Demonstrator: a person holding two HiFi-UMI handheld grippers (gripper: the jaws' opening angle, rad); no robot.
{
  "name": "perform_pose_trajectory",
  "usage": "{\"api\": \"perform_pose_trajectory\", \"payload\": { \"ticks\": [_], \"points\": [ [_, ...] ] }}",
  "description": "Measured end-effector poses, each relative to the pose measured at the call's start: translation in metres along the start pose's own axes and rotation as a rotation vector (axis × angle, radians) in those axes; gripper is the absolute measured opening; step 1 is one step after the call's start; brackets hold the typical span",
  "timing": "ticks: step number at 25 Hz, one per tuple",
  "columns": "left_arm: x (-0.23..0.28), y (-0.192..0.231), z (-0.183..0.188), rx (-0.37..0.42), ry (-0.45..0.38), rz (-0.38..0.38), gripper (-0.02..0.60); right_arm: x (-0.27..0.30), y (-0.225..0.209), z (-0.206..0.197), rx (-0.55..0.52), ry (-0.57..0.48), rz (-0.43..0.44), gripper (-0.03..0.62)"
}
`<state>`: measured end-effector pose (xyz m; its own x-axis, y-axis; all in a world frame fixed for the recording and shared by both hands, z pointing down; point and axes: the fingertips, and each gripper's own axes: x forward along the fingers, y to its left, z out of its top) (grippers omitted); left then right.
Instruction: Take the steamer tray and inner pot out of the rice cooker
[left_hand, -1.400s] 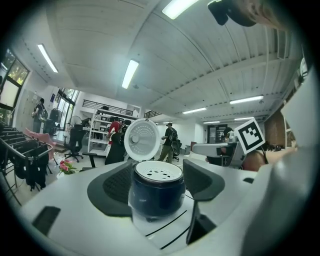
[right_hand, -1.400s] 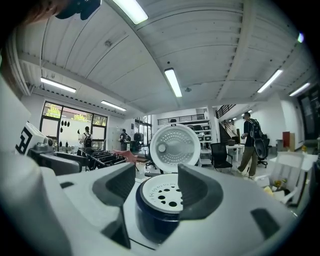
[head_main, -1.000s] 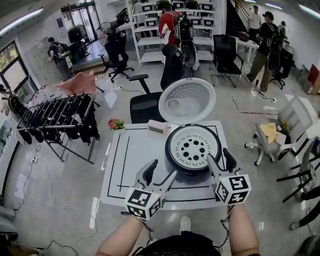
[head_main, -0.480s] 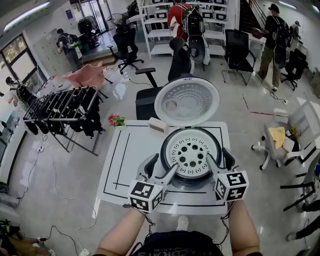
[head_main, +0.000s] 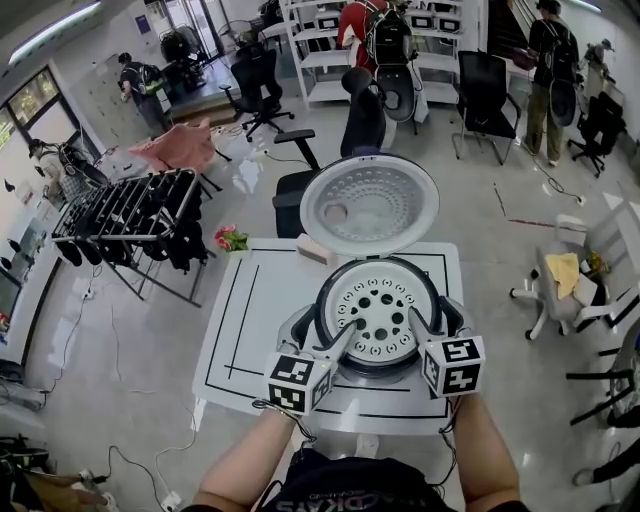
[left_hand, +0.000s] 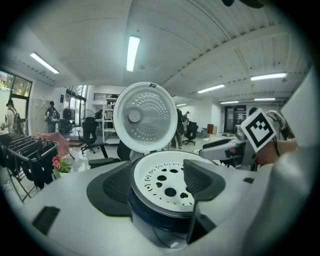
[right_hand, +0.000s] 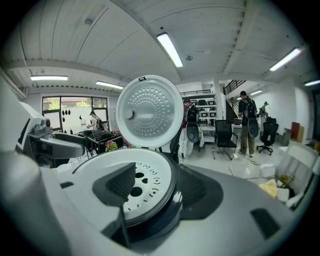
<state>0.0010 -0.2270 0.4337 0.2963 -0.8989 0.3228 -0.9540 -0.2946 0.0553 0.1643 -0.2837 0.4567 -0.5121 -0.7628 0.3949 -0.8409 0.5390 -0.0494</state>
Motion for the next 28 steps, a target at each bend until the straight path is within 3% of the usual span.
{"api": "perform_pose_trajectory", "payload": {
  "ticks": [13,21,28],
  "points": [
    [0.047,0.023,-0.023,0.057,0.114,-0.046,0.319,0.020,-0.011,-0.019,-0.041,0.098,-0.138,0.250],
    [0.063,0.034,-0.030,0.109,0.149,-0.088,0.321,0.024,-0.016,-0.025,-0.068,0.155,-0.256,0.250],
    [0.072,0.037,-0.033,0.137,0.161,-0.139,0.322,0.026,-0.014,-0.034,-0.066,0.241,-0.294,0.250]
  ]
}}
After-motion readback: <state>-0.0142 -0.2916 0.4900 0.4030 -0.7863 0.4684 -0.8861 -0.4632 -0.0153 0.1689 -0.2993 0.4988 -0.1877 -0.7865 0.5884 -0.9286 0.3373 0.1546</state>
